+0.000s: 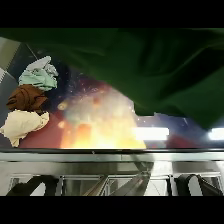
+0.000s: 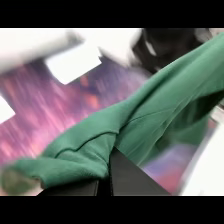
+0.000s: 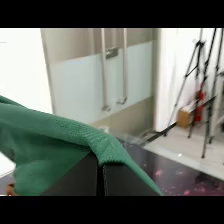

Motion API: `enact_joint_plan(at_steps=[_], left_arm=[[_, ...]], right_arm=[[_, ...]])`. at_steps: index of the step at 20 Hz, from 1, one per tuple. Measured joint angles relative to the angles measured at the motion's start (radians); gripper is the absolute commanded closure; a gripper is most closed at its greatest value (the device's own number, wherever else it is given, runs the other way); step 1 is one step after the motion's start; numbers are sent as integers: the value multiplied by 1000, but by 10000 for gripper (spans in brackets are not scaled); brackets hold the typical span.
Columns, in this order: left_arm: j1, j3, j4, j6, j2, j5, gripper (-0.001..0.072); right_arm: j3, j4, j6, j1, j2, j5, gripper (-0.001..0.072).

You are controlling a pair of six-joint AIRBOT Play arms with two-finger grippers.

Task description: Fold the shirts.

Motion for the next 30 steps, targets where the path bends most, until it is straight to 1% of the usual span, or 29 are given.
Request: enact_joint_plan(at_steps=[2, 4, 6, 8, 9, 10, 12, 14, 15, 16, 17, 18, 19, 20, 21, 22, 23, 24, 25, 26, 27, 29, 30], left_arm=[[0, 41, 12, -31, 39, 0, 677], [0, 27, 27, -53, 35, 2, 677], [0, -27, 31, -64, -13, 17, 677], [-2, -112, 30, -72, -102, 29, 677], [-3, -157, 29, -74, -156, 32, 677], [-3, -205, 27, -69, -224, 34, 678], [-5, -278, 27, -35, -370, 30, 679], [-6, -323, 33, 12, -559, -10, 677], [-6, -323, 33, 30, -647, -27, 646], [-1, -303, 64, 49, -741, -72, 404], [11, -272, 64, 51, -842, -95, 151], [17, -233, 46, 51, -931, -90, -9], [19, -183, -16, 51, -1001, -56, -10], [29, -136, -49, 43, -1056, -38, -9], [47, -96, -45, 27, -1101, -36, -8], [63, -59, -46, 16, -1136, -10, -9], [70, -30, -71, 8, -1148, 28, -9], [76, -8, -92, 5, -1152, 64, -9], [84, 1, -91, -5, -1153, 95, -7], [91, 1, -73, -18, -1146, 103, 14], [93, -10, -66, -21, -1126, 126, 30], [80, -71, -51, -26, -1064, 168, 30], [73, -126, -6, -29, -1028, 178, 29]], right_arm=[[29, 3, 37, -23, 19, 4, 686], [34, 6, 83, -33, 5, 30, 686], [-7, 4, 124, -27, -22, 53, 686], [-108, -20, 149, 6, -56, 61, 686], [-185, -55, 160, 36, -80, 54, 685], [-267, -90, 164, 71, -108, 26, 685], [-439, -134, 158, 156, -192, -72, 685], [-570, -167, 98, 231, -325, -205, 679], [-605, -171, 58, 255, -412, -260, 547], [-614, -187, 17, 263, -505, -370, 389], [-604, -188, -8, 260, -590, -433, 386], [-573, -199, -35, 255, -674, -411, 386], [-528, -209, -48, 245, -740, -365, 386], [-471, -239, -47, 222, -798, -355, 383], [-417, -300, -23, 198, -837, -345, 382], [-361, -379, 14, 180, -861, -294, 350], [-319, -464, 52, 172, -871, -236, 188], [-289, -565, 92, 166, -876, -193, 66], [-269, -657, 129, 164, -879, -180, 65], [-257, -733, 166, 169, -879, -150, 66], [-255, -776, 188, 182, -880, -120, 67], [-268, -853, 223, 224, -888, -92, 67], [-279, -875, 236, 254, -892, -87, 67]])
